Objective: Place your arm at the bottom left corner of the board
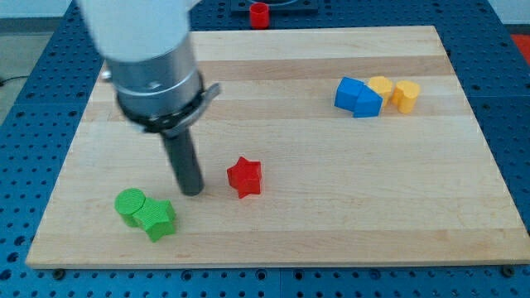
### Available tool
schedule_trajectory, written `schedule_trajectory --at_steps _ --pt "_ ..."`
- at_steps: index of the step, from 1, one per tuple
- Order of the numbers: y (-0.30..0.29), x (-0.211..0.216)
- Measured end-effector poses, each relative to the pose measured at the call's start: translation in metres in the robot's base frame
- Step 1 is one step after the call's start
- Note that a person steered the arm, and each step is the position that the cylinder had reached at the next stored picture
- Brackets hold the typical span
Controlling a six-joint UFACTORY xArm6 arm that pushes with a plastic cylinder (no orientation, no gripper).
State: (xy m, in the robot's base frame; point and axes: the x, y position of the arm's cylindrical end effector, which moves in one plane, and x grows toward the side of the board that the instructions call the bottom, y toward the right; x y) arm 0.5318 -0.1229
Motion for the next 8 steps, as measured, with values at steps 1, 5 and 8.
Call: schedule_trajectory --at_steps 1,5,8 --pt "0.000 -0.028" --pt "-0.017 -0.052" --pt "-0.065 -0.022"
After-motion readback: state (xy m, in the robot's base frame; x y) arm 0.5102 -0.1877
